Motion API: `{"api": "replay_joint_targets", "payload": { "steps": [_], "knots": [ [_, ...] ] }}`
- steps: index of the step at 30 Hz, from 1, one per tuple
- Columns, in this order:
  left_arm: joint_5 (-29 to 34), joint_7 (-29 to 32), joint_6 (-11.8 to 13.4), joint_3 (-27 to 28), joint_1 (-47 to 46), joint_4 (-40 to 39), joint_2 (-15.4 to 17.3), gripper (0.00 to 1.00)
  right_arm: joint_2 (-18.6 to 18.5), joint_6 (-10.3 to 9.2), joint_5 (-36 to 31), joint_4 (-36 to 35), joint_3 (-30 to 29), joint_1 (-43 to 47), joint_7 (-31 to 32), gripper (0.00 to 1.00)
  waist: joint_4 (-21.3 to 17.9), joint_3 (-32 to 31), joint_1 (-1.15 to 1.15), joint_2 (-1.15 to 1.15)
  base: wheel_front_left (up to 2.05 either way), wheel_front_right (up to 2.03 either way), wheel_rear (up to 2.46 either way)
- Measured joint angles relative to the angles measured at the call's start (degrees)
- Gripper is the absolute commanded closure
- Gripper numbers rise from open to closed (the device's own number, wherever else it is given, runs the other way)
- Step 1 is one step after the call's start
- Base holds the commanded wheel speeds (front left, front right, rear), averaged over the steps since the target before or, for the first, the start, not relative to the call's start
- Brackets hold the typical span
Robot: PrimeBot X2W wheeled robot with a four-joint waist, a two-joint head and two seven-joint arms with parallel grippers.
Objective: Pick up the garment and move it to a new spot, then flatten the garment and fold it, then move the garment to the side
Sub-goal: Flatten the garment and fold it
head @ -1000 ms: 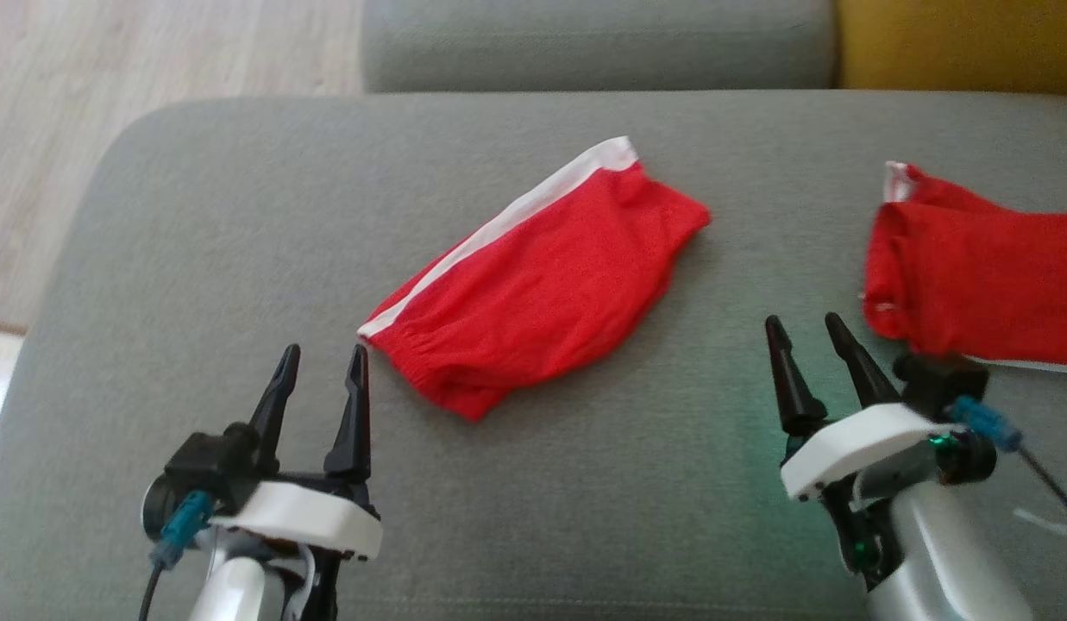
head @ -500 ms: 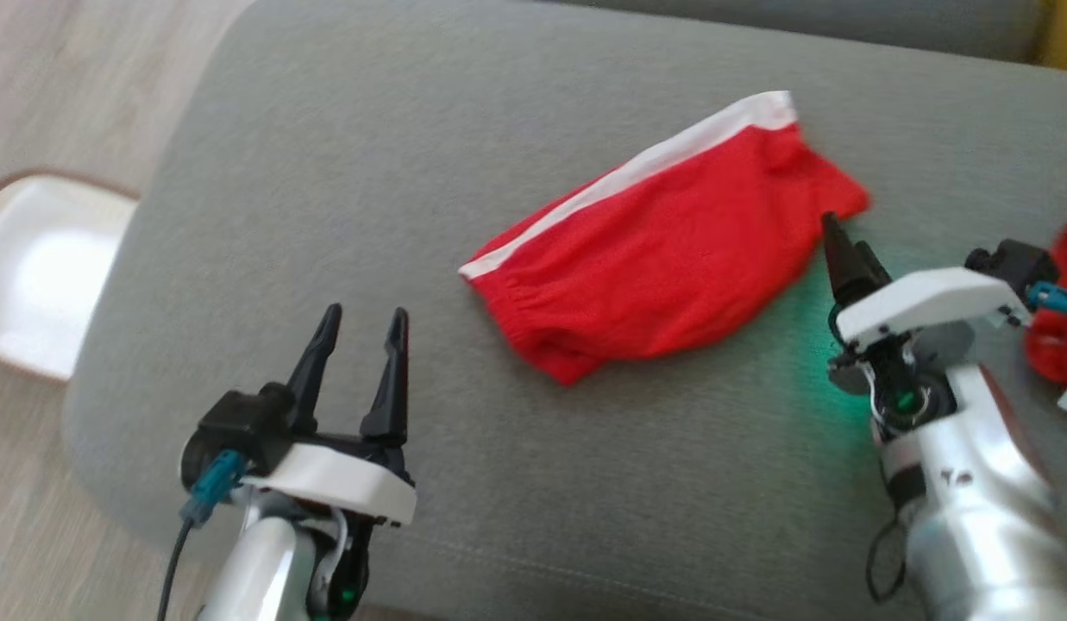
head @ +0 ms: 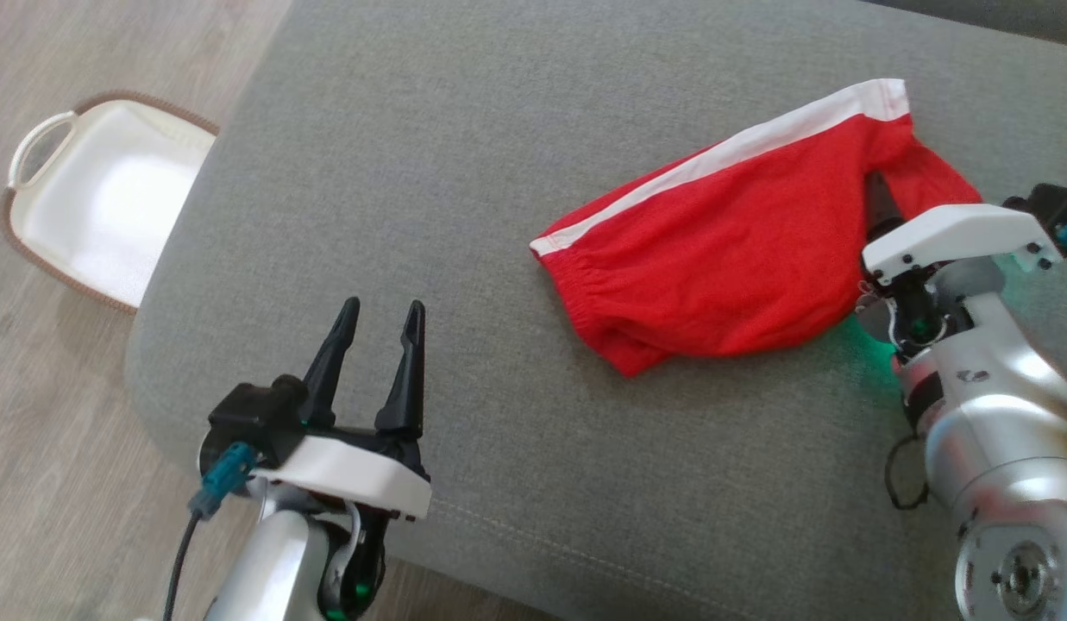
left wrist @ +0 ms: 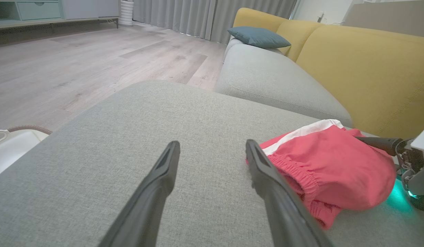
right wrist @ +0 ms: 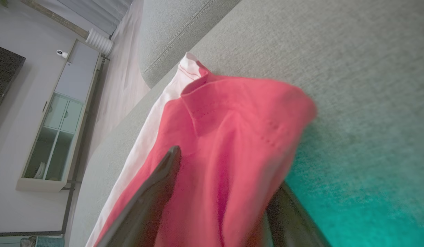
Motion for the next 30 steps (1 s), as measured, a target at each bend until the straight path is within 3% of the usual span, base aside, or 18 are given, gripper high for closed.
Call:
{"api": "replay_joint_targets", "payload": {
  "steps": [15,16,17,18,26,30],
  "knots": [
    [-1.4,0.0,0.5,-0.5,-1.1,-0.3,-0.1,0.0,-0.2,0.0,-17.3,-0.5,-16.4,-2.8,2.1,0.0,1.2,1.9,0.0,0.0,0.0,0.0,0.0],
    [-1.4,0.0,0.5,-0.5,-1.1,-0.3,-0.1,0.0,-0.1,0.0,-18.4,-0.4,-17.4,-3.1,2.4,0.12,1.1,1.9,0.0,0.0,0.0,0.0,0.0],
    [-1.4,0.0,0.5,-0.5,-1.2,-0.3,-0.1,0.0,0.0,0.0,-19.4,-0.4,-18.3,-3.3,2.6,0.63,1.0,2.0,0.0,0.0,0.0,0.0,0.0],
    [-1.4,0.0,0.5,-0.5,-1.4,-0.3,-0.1,0.0,0.2,0.01,-20.4,-0.4,-18.9,-3.4,2.7,1.0,0.9,2.0,0.0,0.0,0.0,0.0,0.0],
    [-1.4,0.0,0.8,-0.1,-2.1,-0.3,-0.1,0.0,0.8,0.01,-23.0,0.6,-23.2,-4.0,1.0,1.0,-1.7,0.8,0.0,0.0,0.0,0.0,0.0],
    [-1.3,0.0,0.7,0.2,-2.0,-0.3,-0.1,0.0,0.9,0.0,-18.9,0.8,-20.2,-3.9,-0.3,1.0,-4.0,-0.4,0.0,0.0,0.0,0.0,0.0]
  ]
}}
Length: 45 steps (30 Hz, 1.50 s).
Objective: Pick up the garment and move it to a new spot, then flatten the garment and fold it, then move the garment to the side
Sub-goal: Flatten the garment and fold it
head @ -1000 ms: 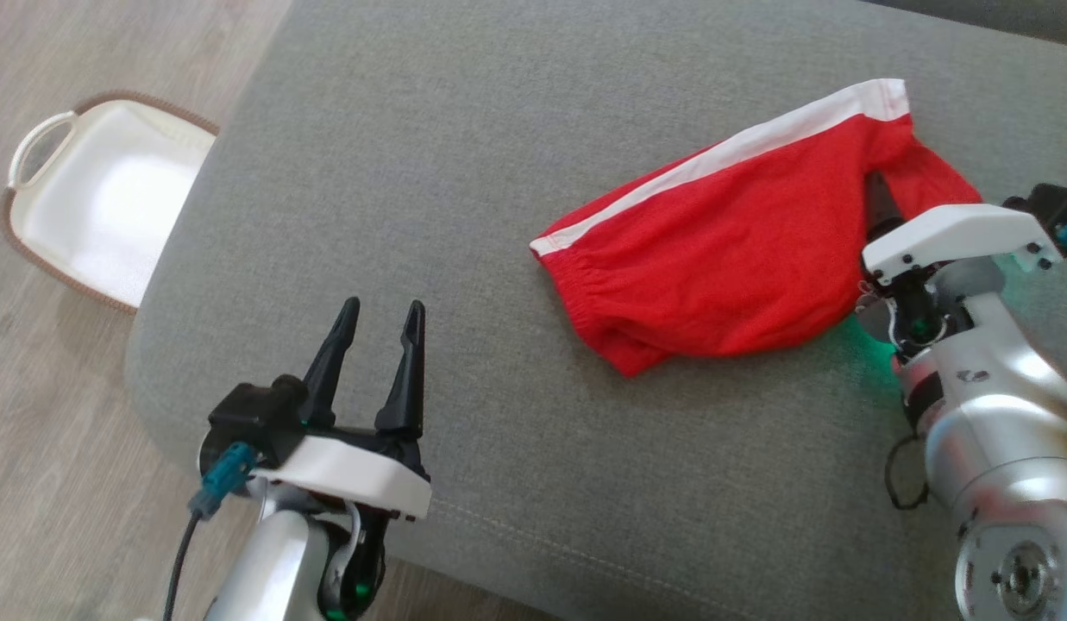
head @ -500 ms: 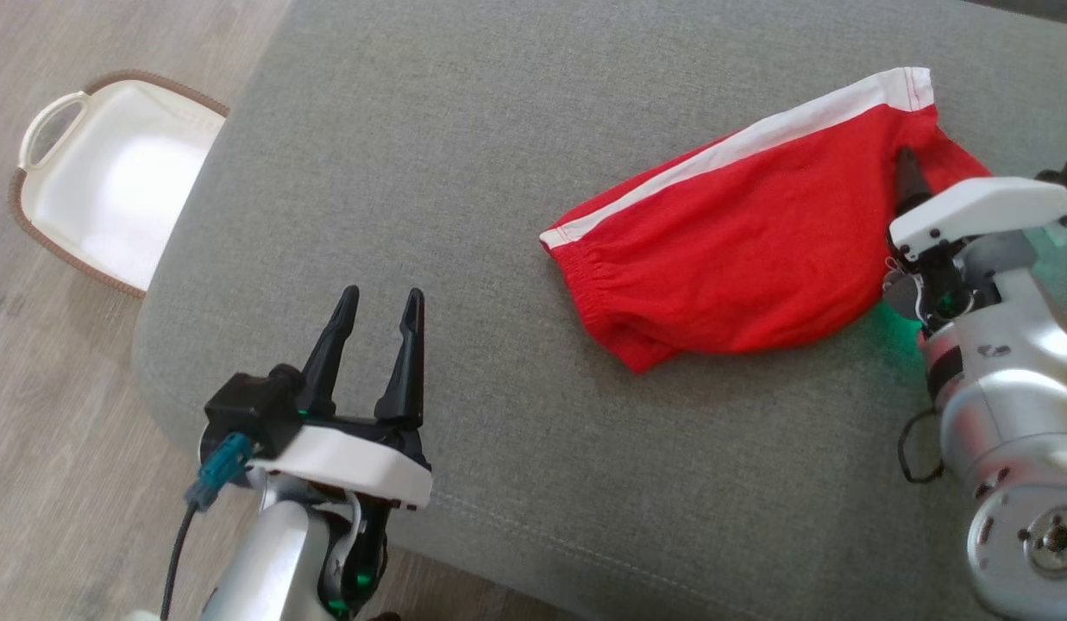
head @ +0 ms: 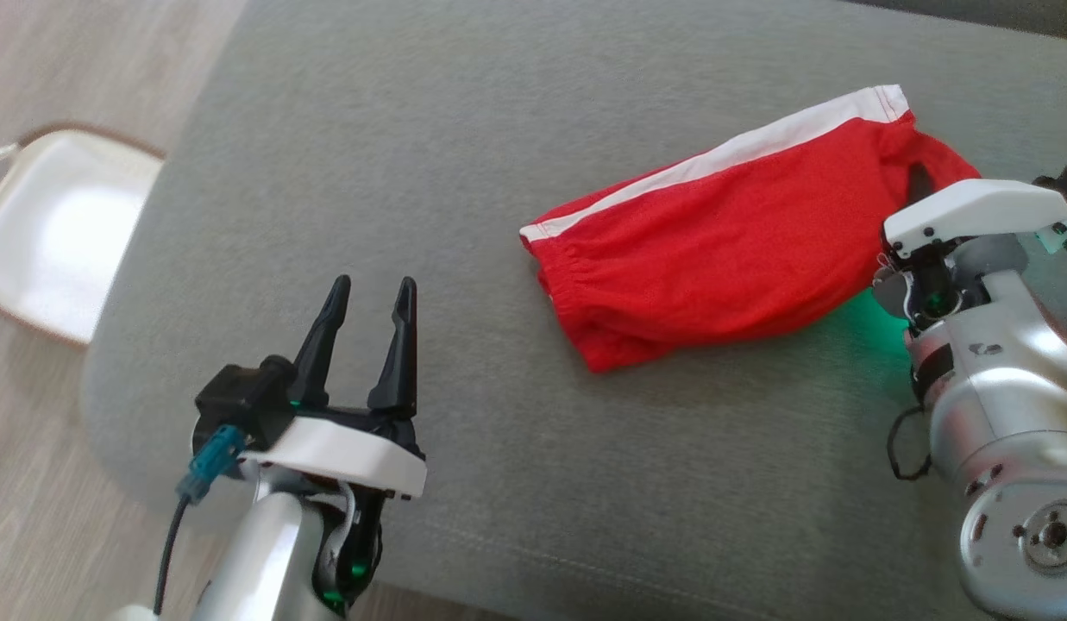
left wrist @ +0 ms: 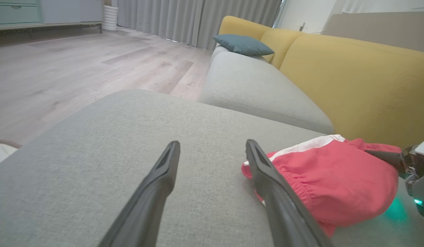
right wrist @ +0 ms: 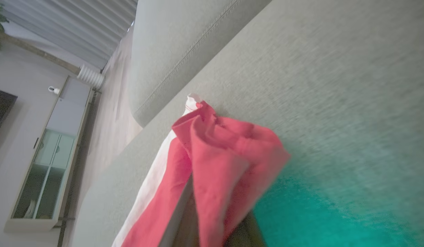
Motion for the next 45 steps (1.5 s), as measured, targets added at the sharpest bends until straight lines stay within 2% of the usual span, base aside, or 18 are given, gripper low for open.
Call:
{"api": "replay_joint_targets", "payload": {
  "steps": [5,12,16,20,27,33,40,41,45],
  "knots": [
    [0.6,0.0,-0.3,1.2,0.4,0.0,0.0,0.0,0.0,0.0,9.8,0.0,8.0,1.1,-3.3,1.0,-3.6,-1.7,0.0,0.0,0.0,0.0,0.0],
    [1.0,0.0,-0.3,1.9,2.5,0.0,0.0,0.0,0.0,0.0,25.8,-0.2,22.5,8.7,-6.7,1.0,-8.6,-4.5,0.0,0.0,0.0,0.0,0.0],
    [1.5,0.0,-0.3,2.2,3.7,0.1,0.0,0.0,0.0,0.0,35.2,-3.4,28.9,14.2,-8.9,1.0,-10.5,-6.2,0.0,0.0,0.0,0.0,0.0],
    [1.6,0.0,-0.7,2.9,4.2,0.1,0.0,0.0,0.0,0.0,41.6,-6.2,34.9,19.4,-10.7,1.0,-11.5,-7.5,0.0,0.0,0.0,0.0,0.0],
    [2.5,0.0,-0.8,3.1,5.2,0.1,0.0,0.0,0.1,0.0,42.9,-7.5,41.0,21.0,-13.6,1.0,-11.4,-8.3,0.0,0.0,0.0,0.0,0.0],
    [2.5,0.0,-1.2,3.2,5.6,0.1,0.0,0.0,0.1,0.0,41.5,-8.8,43.6,20.9,-14.4,1.0,-10.4,-9.4,0.0,0.0,0.0,0.0,0.0],
    [3.0,0.0,-1.2,3.2,7.3,0.1,0.0,0.0,0.1,0.0,37.7,-18.4,45.6,21.5,-14.4,1.0,-9.4,-10.8,0.0,0.0,0.0,0.0,0.0],
    [3.0,0.0,-1.2,3.2,7.3,0.2,0.1,0.0,0.1,0.0,37.7,-21.6,48.0,22.6,-14.4,1.0,-9.1,-11.1,0.0,0.0,0.0,0.0,0.0],
    [3.0,0.0,-1.2,3.1,7.3,0.2,0.1,0.0,0.1,0.0,38.9,-25.6,54.5,25.7,-14.4,1.0,-8.6,-11.5,0.0,0.0,0.0,0.0,0.0]
  ]
}}
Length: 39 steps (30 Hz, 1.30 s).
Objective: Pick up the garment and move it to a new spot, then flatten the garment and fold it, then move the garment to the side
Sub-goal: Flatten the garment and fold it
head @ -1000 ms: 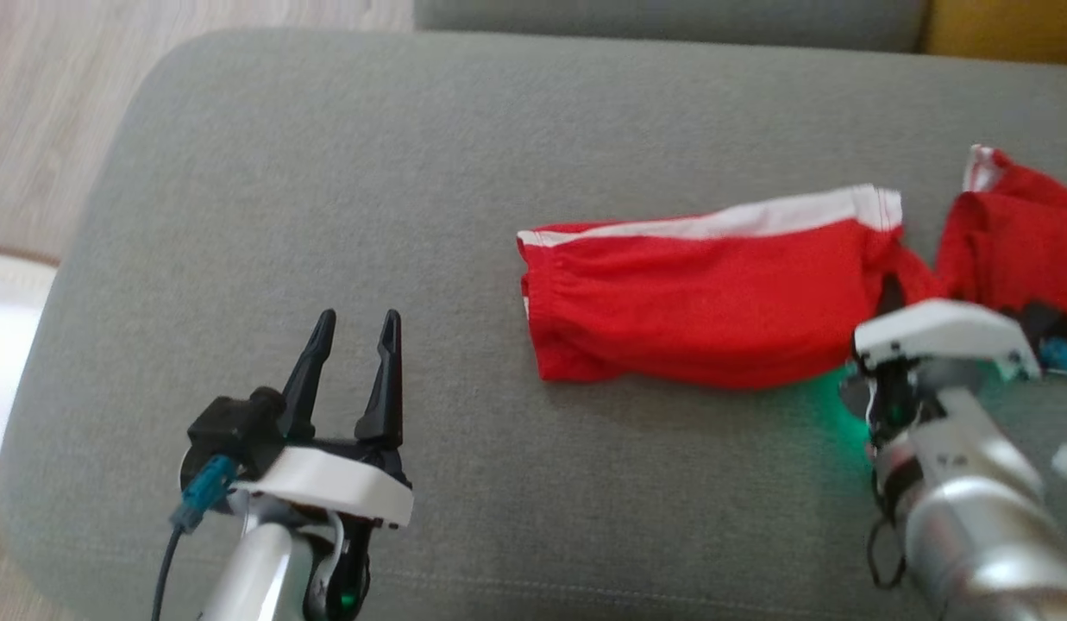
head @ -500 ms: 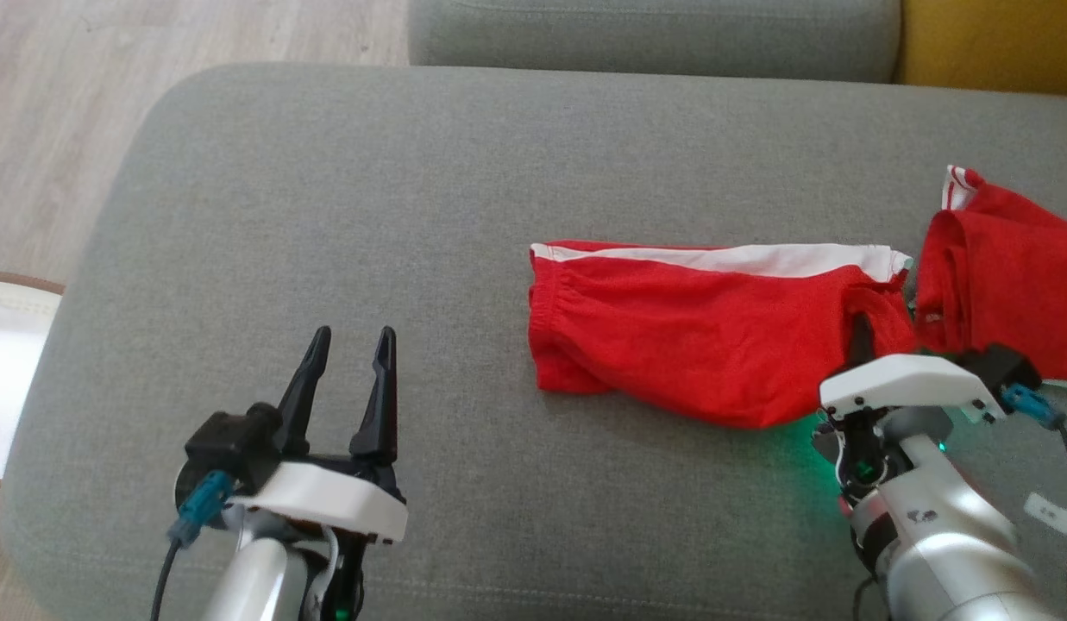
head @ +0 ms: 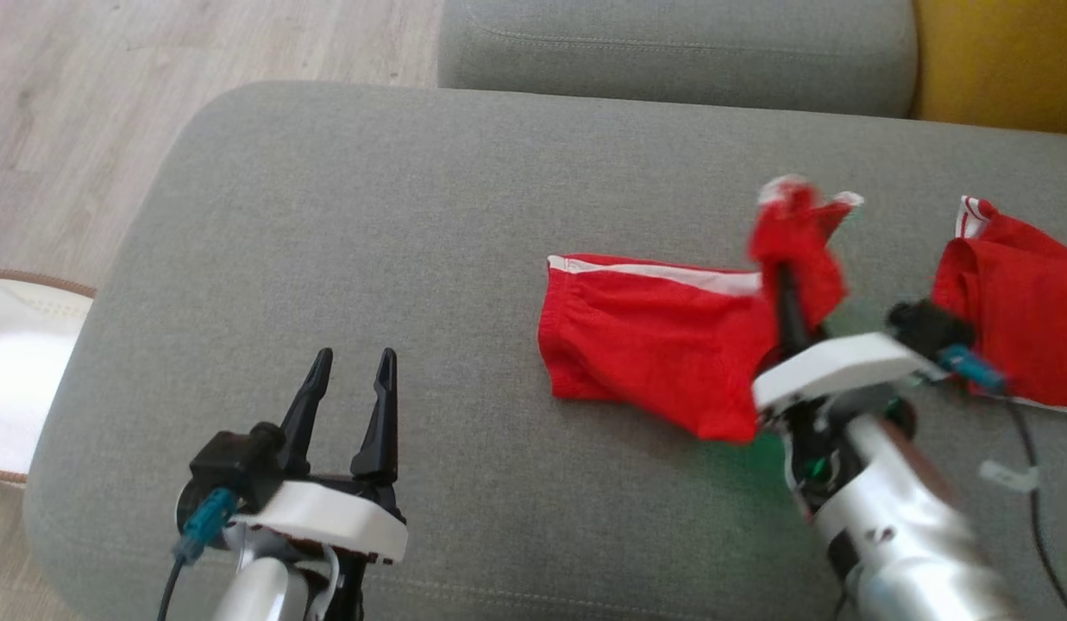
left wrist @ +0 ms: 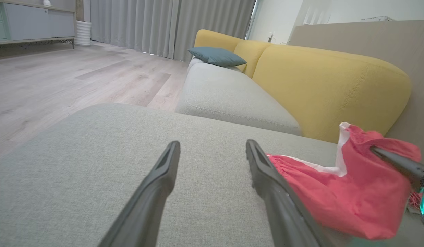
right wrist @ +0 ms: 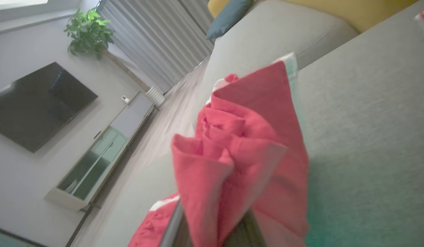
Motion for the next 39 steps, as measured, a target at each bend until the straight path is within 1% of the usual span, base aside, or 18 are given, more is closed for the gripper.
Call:
{"api": "replay_joint_targets", "payload": {
  "steps": [3,8,12,22,31,34,35,36,37,39],
  "knots": [
    [0.0,0.0,0.1,0.0,0.0,0.0,0.0,0.0,0.0,0.0,0.3,-1.1,4.4,1.1,0.0,1.0,0.5,0.0,0.0,0.0,0.0,0.0,0.0],
    [0.0,0.0,0.1,0.0,0.0,0.0,0.0,0.0,0.0,0.0,2.8,-2.2,8.8,1.0,0.0,1.0,1.1,0.1,0.0,0.0,0.0,0.0,0.0],
    [-0.1,0.0,0.5,-0.2,0.0,0.0,0.0,0.0,0.0,0.0,5.5,-2.6,10.9,0.7,0.0,1.0,2.0,0.3,0.0,0.0,0.0,0.0,0.0],
    [-0.6,0.0,0.6,-0.7,0.0,0.3,0.0,0.0,0.0,0.0,7.6,-6.8,12.9,-0.5,0.0,1.0,4.1,0.7,0.0,0.0,0.0,0.0,0.0],
    [-0.7,0.0,0.6,-1.4,0.0,0.5,0.0,0.0,0.0,0.0,7.8,-6.5,19.1,-0.5,0.0,1.0,5.5,1.1,0.0,0.0,0.0,0.0,0.0],
    [-0.7,0.0,0.9,-1.5,0.0,0.5,0.0,0.0,0.0,0.0,8.6,-5.0,21.6,-1.0,0.0,1.0,5.9,1.1,0.0,0.0,0.0,0.0,0.0],
    [-0.7,0.0,1.0,-1.6,0.0,0.6,0.0,0.0,0.0,0.0,9.4,-4.0,22.6,-1.4,0.0,0.87,6.1,1.1,0.0,0.0,0.0,0.0,0.0],
    [-1.0,0.0,1.0,-1.6,0.0,0.6,0.0,0.0,0.0,0.0,10.5,-3.2,23.6,-1.7,0.0,0.13,6.3,1.1,0.0,0.0,0.0,0.0,0.0],
    [-1.3,0.0,1.1,-1.6,0.0,0.5,0.0,0.0,0.0,0.0,11.0,-2.5,24.0,-2.0,0.0,0.0,6.4,1.1,0.0,0.0,0.0,0.0,0.0],
    [-1.3,0.0,1.1,-1.6,0.0,0.5,0.0,0.0,0.0,0.0,11.7,-2.1,24.9,-2.9,0.0,0.0,6.5,1.1,0.0,0.0,0.0,0.0,0.0]
  ]
}}
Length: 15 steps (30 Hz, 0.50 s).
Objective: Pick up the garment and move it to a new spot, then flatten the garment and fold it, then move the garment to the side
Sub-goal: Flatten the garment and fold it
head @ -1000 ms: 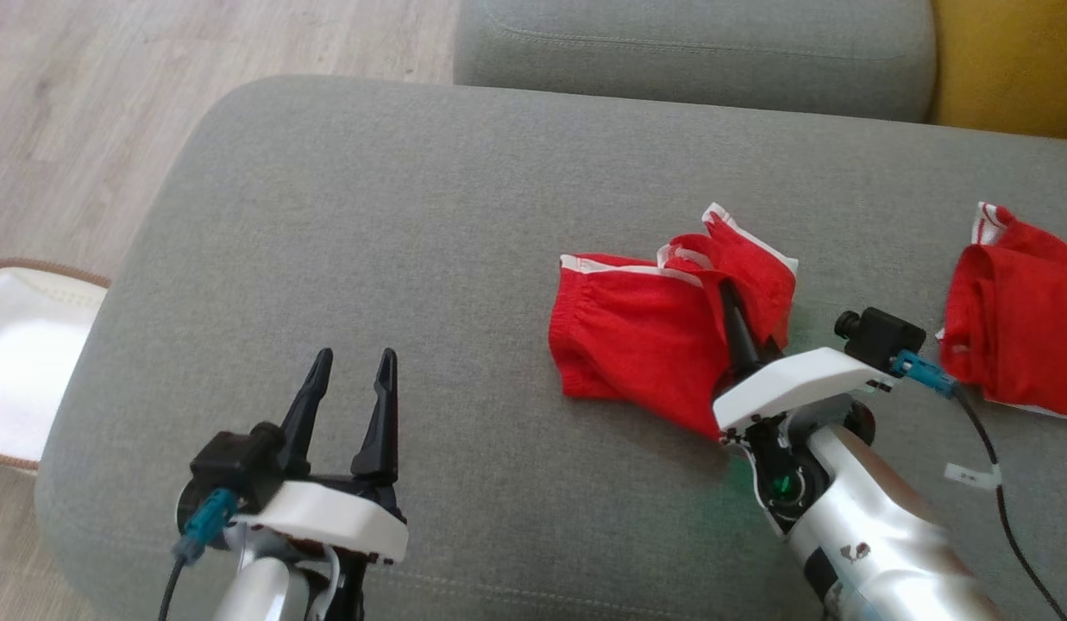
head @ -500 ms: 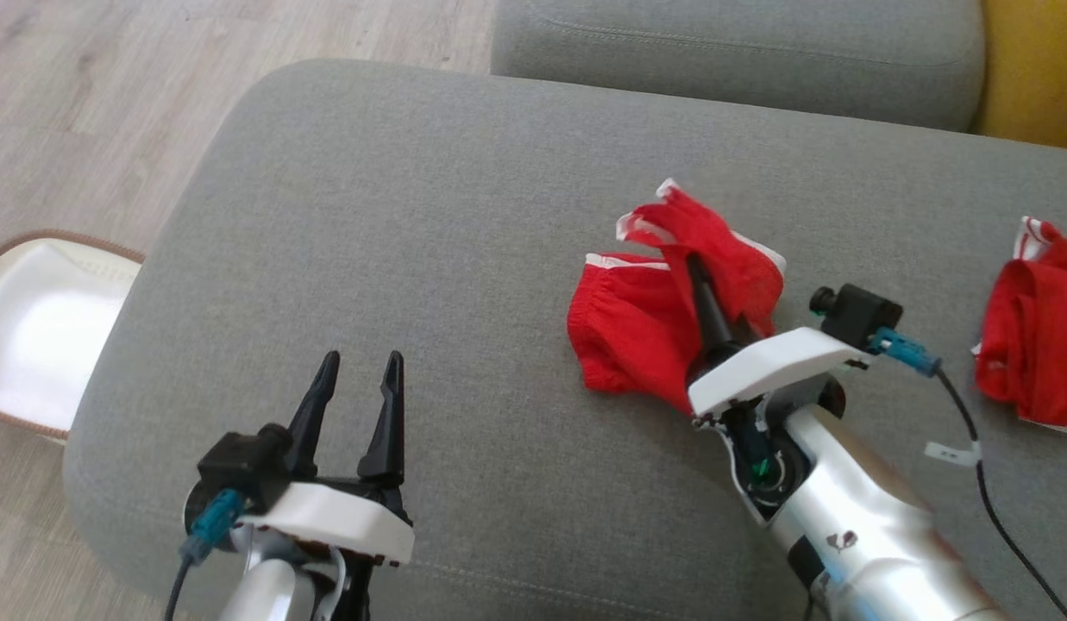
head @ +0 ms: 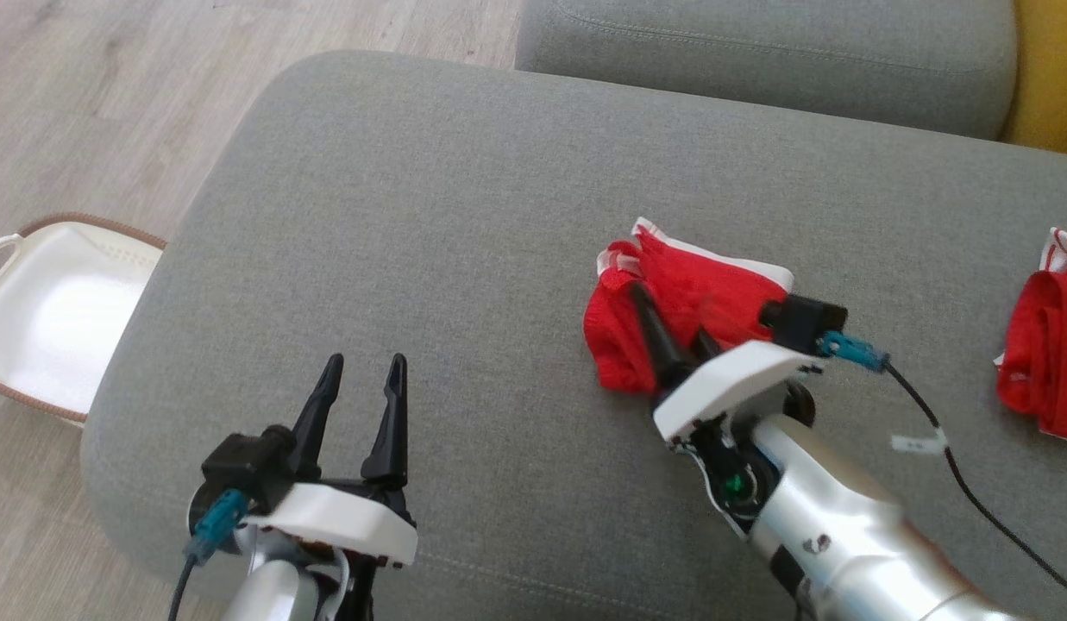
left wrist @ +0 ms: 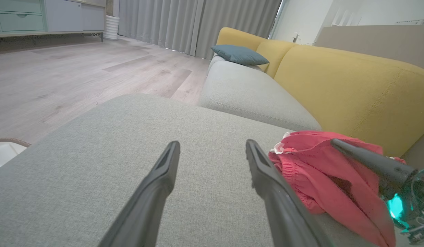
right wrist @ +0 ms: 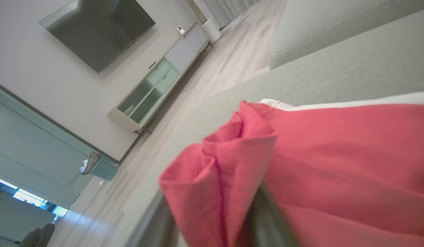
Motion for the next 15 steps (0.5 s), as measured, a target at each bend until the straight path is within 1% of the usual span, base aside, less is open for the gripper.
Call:
{"api": "replay_joint_targets", "payload": {
  "steps": [3,6,9,12,15],
  "knots": [
    [0.0,0.0,0.0,0.0,0.0,0.0,0.0,0.0,-0.1,0.0,1.3,-1.0,2.8,-1.4,0.0,0.0,0.0,0.0,0.0,0.0,0.0,0.0,0.0],
    [0.0,0.0,0.0,0.0,0.0,0.0,0.0,0.0,0.0,0.0,3.7,-2.6,8.4,-1.7,0.2,0.0,0.0,0.1,0.0,0.0,0.0,0.0,0.0],
    [0.0,0.0,0.0,-0.1,0.0,0.0,0.0,0.0,0.0,0.0,7.2,-4.1,13.1,-1.7,2.7,0.0,0.1,0.1,0.0,0.0,0.0,0.0,0.0],
    [-0.4,0.0,0.4,-0.1,0.0,0.0,0.0,0.0,0.1,0.0,9.1,-3.5,14.9,-2.1,2.9,0.0,-0.1,0.1,0.0,0.0,0.0,0.0,0.0],
    [-0.4,0.0,0.5,0.1,0.0,0.0,0.0,0.0,0.0,0.0,9.9,-1.6,15.3,-3.5,2.4,0.0,-0.6,-0.1,0.0,0.0,0.0,0.0,0.0]
  ]
}}
